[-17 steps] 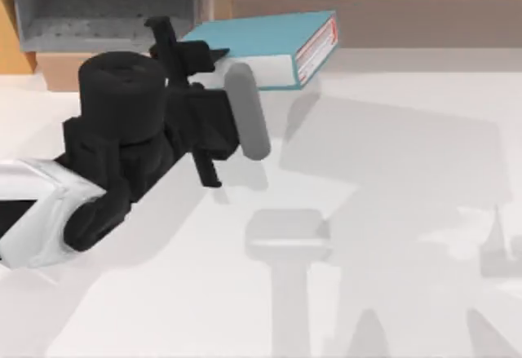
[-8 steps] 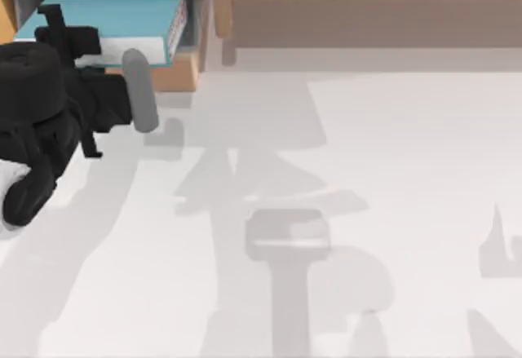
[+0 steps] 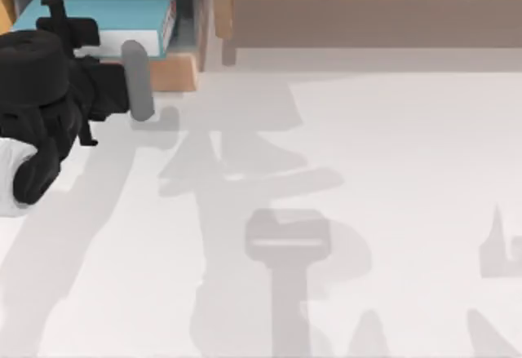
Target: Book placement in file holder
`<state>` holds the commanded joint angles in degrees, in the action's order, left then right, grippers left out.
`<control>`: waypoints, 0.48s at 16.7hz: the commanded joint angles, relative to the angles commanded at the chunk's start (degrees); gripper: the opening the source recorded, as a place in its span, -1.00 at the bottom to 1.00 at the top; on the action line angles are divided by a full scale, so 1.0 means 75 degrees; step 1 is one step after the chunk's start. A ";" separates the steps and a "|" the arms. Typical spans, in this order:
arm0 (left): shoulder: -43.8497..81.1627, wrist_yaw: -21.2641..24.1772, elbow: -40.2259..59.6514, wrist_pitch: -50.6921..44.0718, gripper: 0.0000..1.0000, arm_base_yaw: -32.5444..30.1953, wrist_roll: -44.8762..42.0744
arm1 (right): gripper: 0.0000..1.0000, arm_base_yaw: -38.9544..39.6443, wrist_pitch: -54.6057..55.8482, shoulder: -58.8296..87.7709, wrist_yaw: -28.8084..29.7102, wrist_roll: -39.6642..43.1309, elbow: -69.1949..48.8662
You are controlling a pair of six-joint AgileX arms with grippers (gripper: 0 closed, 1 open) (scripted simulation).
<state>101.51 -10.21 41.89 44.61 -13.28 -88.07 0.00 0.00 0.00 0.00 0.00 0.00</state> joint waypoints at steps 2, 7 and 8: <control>-0.0018 0.0002 -0.0027 -0.0003 -1.00 -0.0035 -0.0004 | 1.00 0.0000 0.0000 0.0000 0.0000 0.0000 0.0000; 0.0423 0.0067 0.0459 -0.0041 -1.00 0.0047 -0.0034 | 1.00 0.0000 0.0000 0.0000 0.0000 0.0000 0.0000; 0.0519 0.0082 0.0579 -0.0052 -1.00 0.0067 -0.0037 | 1.00 0.0000 0.0000 0.0000 0.0000 0.0000 0.0000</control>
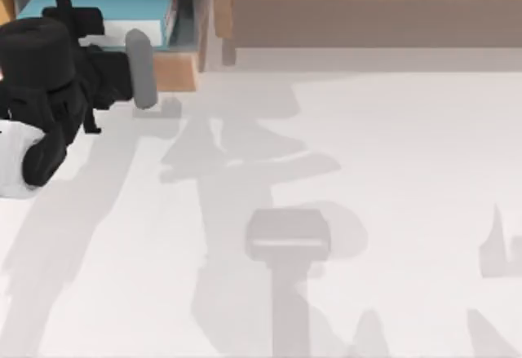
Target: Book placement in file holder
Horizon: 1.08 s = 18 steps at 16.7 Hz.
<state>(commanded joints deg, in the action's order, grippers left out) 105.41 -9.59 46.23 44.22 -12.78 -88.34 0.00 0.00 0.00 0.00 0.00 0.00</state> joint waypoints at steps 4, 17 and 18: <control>0.0281 0.0049 0.0320 -0.0043 -1.00 0.0056 0.0004 | 1.00 0.0000 0.0000 0.0000 0.0000 0.0000 0.0000; 0.0281 0.0049 0.0320 -0.0043 0.66 0.0056 0.0004 | 1.00 0.0000 0.0000 0.0000 0.0000 0.0000 0.0000; 0.0281 0.0049 0.0320 -0.0043 0.81 0.0056 0.0004 | 1.00 0.0000 0.0000 0.0000 0.0000 0.0000 0.0000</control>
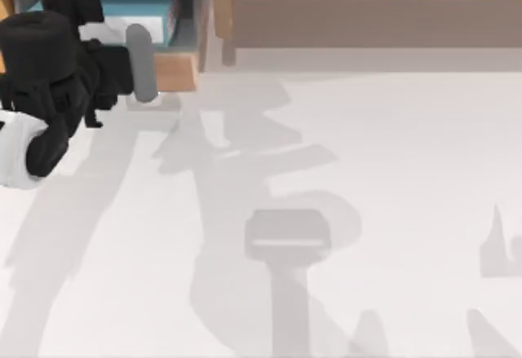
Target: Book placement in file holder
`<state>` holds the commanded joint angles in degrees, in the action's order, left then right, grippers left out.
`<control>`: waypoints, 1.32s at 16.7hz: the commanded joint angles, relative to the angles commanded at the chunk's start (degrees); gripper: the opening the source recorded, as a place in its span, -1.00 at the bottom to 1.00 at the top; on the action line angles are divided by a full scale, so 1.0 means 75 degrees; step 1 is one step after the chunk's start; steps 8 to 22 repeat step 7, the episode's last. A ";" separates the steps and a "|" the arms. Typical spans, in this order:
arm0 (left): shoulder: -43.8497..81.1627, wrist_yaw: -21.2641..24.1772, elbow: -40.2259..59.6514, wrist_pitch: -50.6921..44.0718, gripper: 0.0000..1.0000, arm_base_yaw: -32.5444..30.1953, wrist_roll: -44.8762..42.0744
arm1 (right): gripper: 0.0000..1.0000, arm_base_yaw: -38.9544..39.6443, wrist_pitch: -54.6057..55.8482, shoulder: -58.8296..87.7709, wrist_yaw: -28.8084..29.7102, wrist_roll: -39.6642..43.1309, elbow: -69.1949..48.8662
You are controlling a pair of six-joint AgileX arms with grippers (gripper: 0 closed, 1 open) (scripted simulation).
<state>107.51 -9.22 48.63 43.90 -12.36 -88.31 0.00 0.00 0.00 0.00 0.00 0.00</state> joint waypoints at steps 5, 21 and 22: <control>0.0000 0.0000 0.0000 0.0000 1.00 0.0000 0.0000 | 1.00 0.0000 0.0000 0.0000 0.0000 0.0000 0.0000; 0.0000 0.0000 0.0000 0.0000 1.00 0.0000 0.0000 | 1.00 0.0000 0.0000 0.0000 0.0000 0.0000 0.0000; 0.0000 0.0000 0.0000 0.0000 1.00 0.0000 0.0000 | 1.00 0.0000 0.0000 0.0000 0.0000 0.0000 0.0000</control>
